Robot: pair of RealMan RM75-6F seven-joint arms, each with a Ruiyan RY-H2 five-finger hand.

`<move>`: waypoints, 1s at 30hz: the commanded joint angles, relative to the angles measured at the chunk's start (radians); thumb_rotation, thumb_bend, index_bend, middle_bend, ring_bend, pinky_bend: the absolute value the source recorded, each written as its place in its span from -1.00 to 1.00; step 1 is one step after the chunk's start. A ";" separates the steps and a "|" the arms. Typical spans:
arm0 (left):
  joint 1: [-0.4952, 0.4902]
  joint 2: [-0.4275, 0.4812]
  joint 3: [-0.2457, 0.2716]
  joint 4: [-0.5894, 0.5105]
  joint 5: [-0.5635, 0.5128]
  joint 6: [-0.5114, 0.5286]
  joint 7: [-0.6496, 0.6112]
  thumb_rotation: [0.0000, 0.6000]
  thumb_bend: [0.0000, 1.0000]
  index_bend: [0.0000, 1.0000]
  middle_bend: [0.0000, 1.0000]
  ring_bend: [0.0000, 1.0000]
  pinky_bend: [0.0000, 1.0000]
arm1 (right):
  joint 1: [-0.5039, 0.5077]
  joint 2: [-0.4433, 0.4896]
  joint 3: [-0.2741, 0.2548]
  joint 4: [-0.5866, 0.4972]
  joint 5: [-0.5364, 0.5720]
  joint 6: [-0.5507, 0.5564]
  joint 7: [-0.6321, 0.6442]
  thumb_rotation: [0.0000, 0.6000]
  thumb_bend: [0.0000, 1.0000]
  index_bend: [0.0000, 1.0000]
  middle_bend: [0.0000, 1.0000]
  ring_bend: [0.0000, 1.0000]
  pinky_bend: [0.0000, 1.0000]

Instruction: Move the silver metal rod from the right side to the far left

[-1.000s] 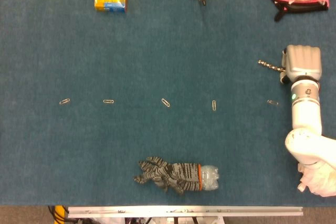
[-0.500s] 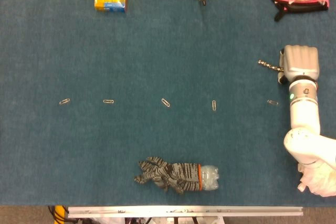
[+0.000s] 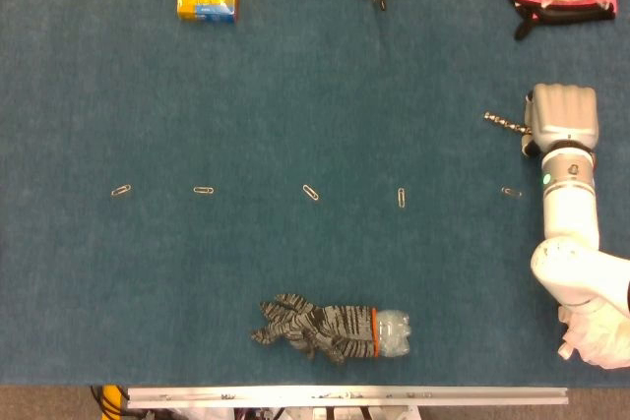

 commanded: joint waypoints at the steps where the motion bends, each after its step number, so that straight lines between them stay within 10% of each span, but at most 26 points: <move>1: -0.001 0.000 0.000 0.000 -0.001 -0.002 -0.001 1.00 -0.24 -0.48 -0.58 -0.37 -0.12 | 0.001 -0.001 0.000 0.002 0.001 -0.003 -0.001 1.00 -0.43 0.07 1.00 1.00 1.00; 30: 0.000 0.002 -0.001 -0.006 0.000 -0.001 0.006 1.00 -0.24 -0.48 -0.58 -0.37 -0.12 | -0.022 0.047 -0.012 -0.079 -0.056 0.031 0.045 1.00 -0.33 0.19 1.00 1.00 1.00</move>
